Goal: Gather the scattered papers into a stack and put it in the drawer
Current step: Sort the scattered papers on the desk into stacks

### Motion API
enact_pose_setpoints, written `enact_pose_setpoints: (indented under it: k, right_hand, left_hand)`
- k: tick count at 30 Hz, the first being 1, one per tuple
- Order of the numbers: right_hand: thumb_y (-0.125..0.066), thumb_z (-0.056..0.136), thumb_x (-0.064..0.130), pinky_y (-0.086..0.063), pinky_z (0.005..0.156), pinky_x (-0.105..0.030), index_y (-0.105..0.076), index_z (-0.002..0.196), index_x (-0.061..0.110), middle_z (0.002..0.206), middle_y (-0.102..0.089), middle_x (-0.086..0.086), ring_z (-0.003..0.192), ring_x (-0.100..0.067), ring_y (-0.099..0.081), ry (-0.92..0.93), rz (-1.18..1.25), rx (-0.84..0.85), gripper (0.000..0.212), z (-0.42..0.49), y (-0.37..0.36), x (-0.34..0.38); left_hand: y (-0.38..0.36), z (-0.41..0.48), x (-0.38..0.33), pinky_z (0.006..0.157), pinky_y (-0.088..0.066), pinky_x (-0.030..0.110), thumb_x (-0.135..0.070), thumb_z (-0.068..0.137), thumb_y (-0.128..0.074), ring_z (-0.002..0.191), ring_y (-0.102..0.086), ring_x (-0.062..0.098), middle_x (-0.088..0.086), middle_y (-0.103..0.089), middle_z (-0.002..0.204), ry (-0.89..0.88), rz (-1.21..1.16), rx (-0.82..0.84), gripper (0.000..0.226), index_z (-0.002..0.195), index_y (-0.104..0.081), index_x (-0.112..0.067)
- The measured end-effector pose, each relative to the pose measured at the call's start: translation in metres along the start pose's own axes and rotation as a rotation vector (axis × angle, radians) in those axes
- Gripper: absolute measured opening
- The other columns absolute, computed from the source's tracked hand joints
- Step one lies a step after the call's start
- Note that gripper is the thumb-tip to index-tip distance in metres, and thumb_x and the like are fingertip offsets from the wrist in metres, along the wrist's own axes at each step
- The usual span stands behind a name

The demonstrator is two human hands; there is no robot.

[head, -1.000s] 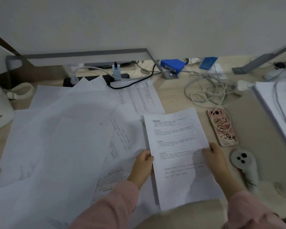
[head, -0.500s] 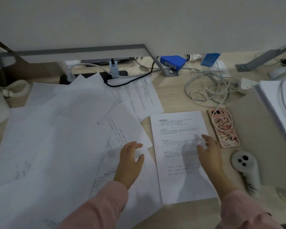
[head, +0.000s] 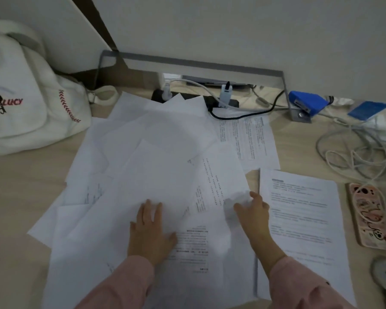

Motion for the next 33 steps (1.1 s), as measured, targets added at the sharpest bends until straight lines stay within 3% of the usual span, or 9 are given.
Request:
enact_pose_setpoints:
  k: [6,13,17,20,22,25,29,31,33]
  right_hand:
    - [-0.061,0.082,0.020,-0.029,0.101,-0.039,-0.044,0.128,0.005,0.126,-0.048,-0.022,0.118,-0.039,-0.041,-0.013,-0.125,-0.040,0.051,0.016,0.004,0.001]
    - [-0.068,0.080,0.026,-0.046,0.094,-0.050,-0.049,0.115,-0.002,0.112,-0.057,-0.017,0.104,-0.036,-0.056,0.032,0.037,0.005,0.049,0.011,0.001,0.004]
    - [-0.056,0.087,0.009,-0.055,0.083,-0.048,-0.049,0.109,0.008,0.109,-0.056,-0.011,0.085,-0.024,-0.058,0.101,0.251,0.079,0.023,-0.005,0.003,0.007]
    - [-0.049,0.088,0.003,-0.057,0.076,-0.044,-0.053,0.100,0.013,0.102,-0.061,-0.011,0.084,-0.024,-0.060,0.156,0.340,0.049,0.016,-0.015,0.013,0.012]
    - [-0.048,0.089,0.002,-0.058,0.067,-0.034,-0.058,0.094,0.015,0.093,-0.063,-0.007,0.082,-0.023,-0.061,0.198,0.393,0.020,0.017,-0.019,0.025,0.015]
    - [-0.048,0.088,0.001,-0.057,0.060,-0.027,-0.060,0.088,0.013,0.084,-0.062,-0.003,0.080,-0.024,-0.060,0.241,0.477,-0.060,0.017,-0.024,0.048,0.018]
    - [-0.047,0.088,0.001,-0.056,0.053,-0.016,-0.058,0.099,0.005,0.090,-0.061,-0.010,0.077,-0.020,-0.062,0.289,0.593,-0.176,0.016,-0.029,0.081,0.024]
    - [-0.047,0.088,0.002,-0.054,0.051,-0.014,-0.058,0.100,0.007,0.094,-0.060,-0.013,0.070,-0.013,-0.062,0.314,0.668,-0.244,0.017,-0.032,0.098,0.028]
    - [-0.048,0.087,0.004,-0.054,0.053,-0.014,-0.058,0.101,0.009,0.100,-0.061,-0.012,0.074,-0.015,-0.062,0.341,0.746,-0.304,0.018,-0.035,0.114,0.032]
  left_hand:
    - [-0.002,0.002,-0.007,0.114,-0.020,0.051,-0.036,0.088,-0.042,0.144,0.016,0.029,0.015,0.023,0.154,-0.035,0.119,0.108,0.085,0.146,0.017,-0.018]
    - [0.008,0.003,-0.004,0.113,-0.027,0.043,-0.014,0.095,-0.030,0.145,0.013,0.027,0.013,0.019,0.156,-0.062,0.111,0.098,0.065,0.148,0.006,-0.017]
    - [0.024,0.004,0.007,0.114,-0.024,0.033,-0.012,0.098,-0.026,0.146,-0.001,0.015,0.000,0.002,0.159,-0.070,-0.136,0.077,0.053,0.148,-0.012,-0.022]
    - [0.038,0.006,0.020,0.110,-0.028,0.030,-0.015,0.100,-0.027,0.134,-0.036,0.018,0.002,-0.033,0.151,0.012,-0.487,0.088,0.043,0.142,-0.032,-0.019]
    - [0.053,0.003,0.024,0.094,-0.040,0.029,-0.011,0.098,-0.036,0.108,-0.054,0.021,0.007,-0.052,0.135,0.094,-0.811,0.117,0.033,0.128,-0.047,-0.018]
    - [0.075,-0.006,0.027,0.075,-0.047,0.028,-0.008,0.092,-0.050,0.084,-0.059,0.022,0.008,-0.063,0.108,0.246,-1.258,0.206,0.032,0.123,-0.054,-0.007]
    - [0.093,-0.022,0.028,0.054,-0.058,0.028,-0.009,0.088,-0.055,0.064,-0.072,0.021,0.008,-0.075,0.071,0.259,-1.541,0.230,0.015,0.096,-0.066,-0.005]
    - [0.095,-0.029,0.026,0.058,-0.058,0.033,-0.012,0.087,-0.056,0.069,-0.072,0.025,0.012,-0.076,0.078,0.247,-1.656,0.221,0.016,0.091,-0.069,-0.005]
    - [0.095,-0.030,0.027,0.074,-0.054,0.040,-0.016,0.085,-0.058,0.082,-0.070,0.031,0.014,-0.075,0.088,0.253,-1.727,0.194,0.020,0.095,-0.070,-0.004]
Point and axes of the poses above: each hand's wrist, its own z-axis towards the middle knuckle, its own y-axis out of the back of the hand, x = y × z, the point moved 2 cm from there along z, towards the middle knuckle
